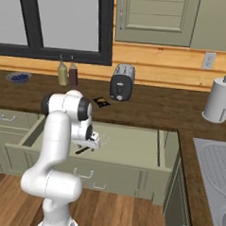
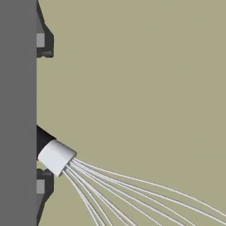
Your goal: Pick the whisk from the drawer and place it on the counter.
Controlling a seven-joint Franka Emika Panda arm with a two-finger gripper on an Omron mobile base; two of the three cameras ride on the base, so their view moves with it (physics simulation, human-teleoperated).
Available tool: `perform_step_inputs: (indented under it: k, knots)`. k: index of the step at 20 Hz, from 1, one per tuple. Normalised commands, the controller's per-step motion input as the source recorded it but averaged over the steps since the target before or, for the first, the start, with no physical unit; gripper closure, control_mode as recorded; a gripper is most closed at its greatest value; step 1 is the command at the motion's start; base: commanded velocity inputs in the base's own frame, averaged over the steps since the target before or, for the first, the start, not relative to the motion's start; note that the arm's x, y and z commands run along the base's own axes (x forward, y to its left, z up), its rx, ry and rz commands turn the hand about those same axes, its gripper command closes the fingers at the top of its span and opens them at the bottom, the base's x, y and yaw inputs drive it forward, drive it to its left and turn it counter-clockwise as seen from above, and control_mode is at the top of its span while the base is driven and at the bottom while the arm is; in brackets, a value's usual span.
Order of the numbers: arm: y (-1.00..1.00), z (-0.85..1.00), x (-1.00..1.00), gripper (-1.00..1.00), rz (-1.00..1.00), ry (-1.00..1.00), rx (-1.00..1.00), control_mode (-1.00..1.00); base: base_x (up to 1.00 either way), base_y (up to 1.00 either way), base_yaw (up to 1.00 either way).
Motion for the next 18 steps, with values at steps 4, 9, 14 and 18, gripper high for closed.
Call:
perform_step_inputs:
  k: [4,9,14,18]
  knots:
    - [0.0,-0.45,0.0,1.0,0.0,0.02,0.0,-1.0,0.0,0.0,0.0]
    - [0.0,-0.23,-0.36,1.0,0.0,0.01,0.0,-1.0,0.0,0.0,0.0]
    - [0.0,0.04,-0.54,1.0,0.0,0.0,0.0,-1.0,0.0,0.0,0.0]
    - [-0.01,0.9,-0.38,1.0,-0.06,-0.02,0.0,-1.0,0.0,0.0,0.0]
